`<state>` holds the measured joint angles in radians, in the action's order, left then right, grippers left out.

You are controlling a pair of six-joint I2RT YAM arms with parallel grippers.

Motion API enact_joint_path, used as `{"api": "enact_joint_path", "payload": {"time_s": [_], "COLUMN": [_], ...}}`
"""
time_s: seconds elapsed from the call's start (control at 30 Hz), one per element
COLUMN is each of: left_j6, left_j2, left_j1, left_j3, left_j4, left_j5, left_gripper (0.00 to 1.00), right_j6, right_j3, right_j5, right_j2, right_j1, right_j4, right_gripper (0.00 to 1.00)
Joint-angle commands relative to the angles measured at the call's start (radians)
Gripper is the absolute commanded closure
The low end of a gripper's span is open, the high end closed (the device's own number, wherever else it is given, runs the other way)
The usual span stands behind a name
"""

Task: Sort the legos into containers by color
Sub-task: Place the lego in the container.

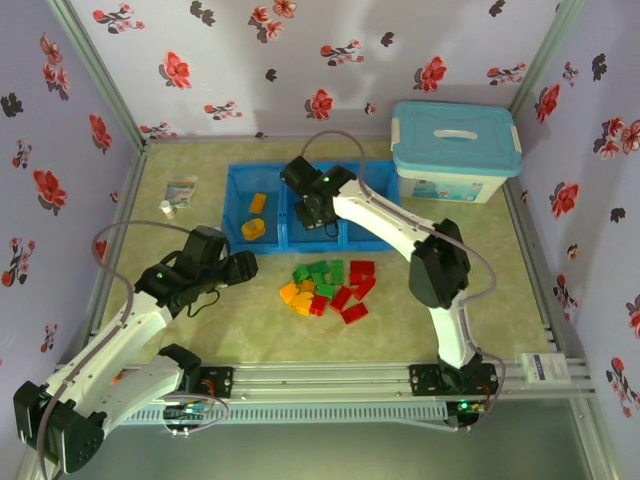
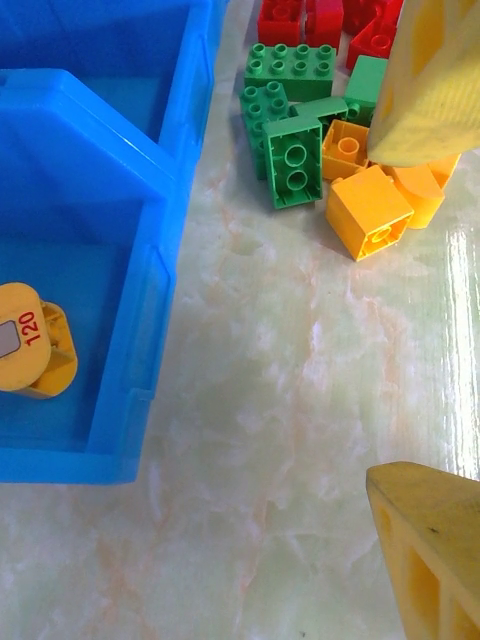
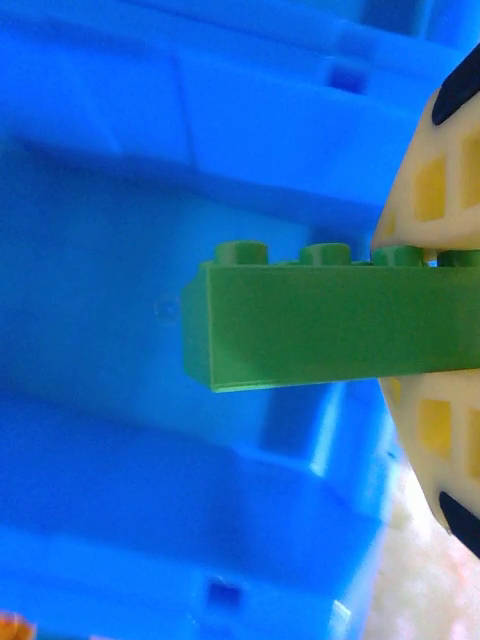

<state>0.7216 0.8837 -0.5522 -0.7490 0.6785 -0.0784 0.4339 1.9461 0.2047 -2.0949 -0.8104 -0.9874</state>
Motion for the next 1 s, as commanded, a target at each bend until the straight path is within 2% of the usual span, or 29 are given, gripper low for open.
{"api": "enact_joint_path", "payload": {"time_s": [0.0,0.2,0.5,0.57,0.6,0.67,0.7,0.97], "left_j6": [0.019,0.019,0.047,0.043,0.041,0.039,0.04,0.042], "left_j2": [-0.013,-0.012,-0.006,0.004,0.01,0.029,0.037,0.123], "left_j1": [-0.011,-0.026,-0.062,-0.079,-0.094,-0.128,-0.141,-0.239], "left_j3": [0.014,0.016,0.041,0.041,0.035,0.025,0.022,0.019], "left_j4": [0.008,0.006,-0.022,-0.024,-0.016,0.0,0.001,-0.058], "left_j5": [-0.015,-0.014,-0.014,-0.022,-0.038,-0.064,-0.07,-0.072], "left_gripper": [0.22,0.22,0.22,0.23,0.23,0.22,0.22,0.22], "right_j6": [-0.032,-0.026,-0.001,0.004,0.006,0.006,0.009,0.024], "right_j3": [0.124,0.244,0.276,0.281,0.284,0.295,0.296,0.18], "right_j5": [0.025,-0.008,-0.031,-0.029,-0.024,-0.018,-0.012,0.028], "right_j2": [-0.078,-0.207,-0.278,-0.283,-0.28,-0.268,-0.255,-0.05], "right_j1": [0.018,0.056,0.076,0.076,0.076,0.076,0.075,0.033], "right_j4": [-0.099,-0.115,-0.101,-0.104,-0.109,-0.121,-0.126,-0.09], "right_gripper": [0.76,0.76,0.73,0.65,0.57,0.37,0.32,0.32]}}
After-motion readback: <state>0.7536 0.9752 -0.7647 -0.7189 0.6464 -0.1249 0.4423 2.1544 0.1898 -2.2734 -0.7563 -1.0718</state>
